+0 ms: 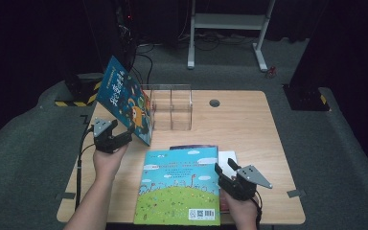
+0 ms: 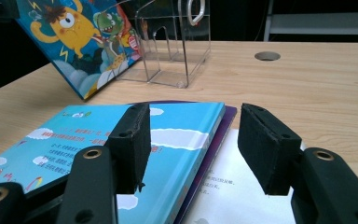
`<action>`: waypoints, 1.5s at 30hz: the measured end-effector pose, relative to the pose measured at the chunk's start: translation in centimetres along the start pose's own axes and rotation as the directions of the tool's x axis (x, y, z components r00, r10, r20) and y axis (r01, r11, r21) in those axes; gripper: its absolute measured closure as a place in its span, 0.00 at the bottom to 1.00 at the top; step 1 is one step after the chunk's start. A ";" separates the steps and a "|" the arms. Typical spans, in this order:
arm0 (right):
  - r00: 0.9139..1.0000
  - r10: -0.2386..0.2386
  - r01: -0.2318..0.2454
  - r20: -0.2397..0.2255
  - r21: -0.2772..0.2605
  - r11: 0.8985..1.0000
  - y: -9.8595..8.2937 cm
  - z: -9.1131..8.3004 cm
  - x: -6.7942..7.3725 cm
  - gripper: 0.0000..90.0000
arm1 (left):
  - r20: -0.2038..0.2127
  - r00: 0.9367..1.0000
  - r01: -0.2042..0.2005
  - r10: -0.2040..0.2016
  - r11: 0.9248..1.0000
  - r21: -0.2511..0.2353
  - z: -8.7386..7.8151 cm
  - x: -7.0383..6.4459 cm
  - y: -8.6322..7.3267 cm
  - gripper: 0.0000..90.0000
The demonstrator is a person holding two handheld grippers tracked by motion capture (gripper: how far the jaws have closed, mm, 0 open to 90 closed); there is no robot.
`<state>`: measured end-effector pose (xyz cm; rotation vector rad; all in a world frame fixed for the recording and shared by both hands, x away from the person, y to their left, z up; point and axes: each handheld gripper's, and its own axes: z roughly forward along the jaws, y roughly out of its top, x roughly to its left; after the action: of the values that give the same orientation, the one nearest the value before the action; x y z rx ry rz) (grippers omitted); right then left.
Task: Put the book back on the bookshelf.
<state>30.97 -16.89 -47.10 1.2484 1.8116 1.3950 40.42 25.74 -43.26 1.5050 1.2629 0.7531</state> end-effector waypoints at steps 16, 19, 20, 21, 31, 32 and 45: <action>1.000 -0.005 0.005 0.005 0.000 1.000 0.0 0.0 0.1 0.49 | 0.017 1.000 -0.011 0.010 1.000 0.027 -1.9 -0.3 -1.9 0.28; 1.000 -0.006 0.006 0.003 0.002 1.000 0.0 0.0 0.2 0.49 | 0.022 1.000 -0.016 0.015 0.998 0.052 -2.0 -0.3 -2.2 0.28; 1.000 -0.007 0.007 0.003 0.002 1.000 0.0 0.0 0.2 0.49 | 0.022 1.000 -0.020 0.019 0.998 0.058 -2.0 -0.3 -2.3 0.28; 1.000 -0.006 0.006 0.002 0.001 1.000 0.0 0.0 0.2 0.49 | 0.024 0.999 -0.023 0.022 0.998 0.064 -2.0 -0.4 -2.4 0.28; 1.000 -0.007 0.007 -0.002 0.009 1.000 0.1 0.1 0.2 0.50 | 0.045 0.999 -0.033 0.028 0.994 0.103 -2.7 -0.4 -3.4 0.28; 1.000 -0.009 0.009 -0.002 0.009 1.000 0.1 0.1 0.3 0.50 | 0.045 0.998 -0.037 0.032 0.993 0.109 -2.8 -0.4 -3.5 0.28; 1.000 -0.009 0.009 -0.002 0.014 1.000 0.1 0.1 0.4 0.50 | 0.094 0.994 -0.070 0.052 0.979 0.192 -3.7 -0.8 -5.6 0.28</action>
<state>30.90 -16.52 -46.95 1.2449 1.8294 1.3817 34.93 25.89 -47.25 1.7233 1.2570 0.6084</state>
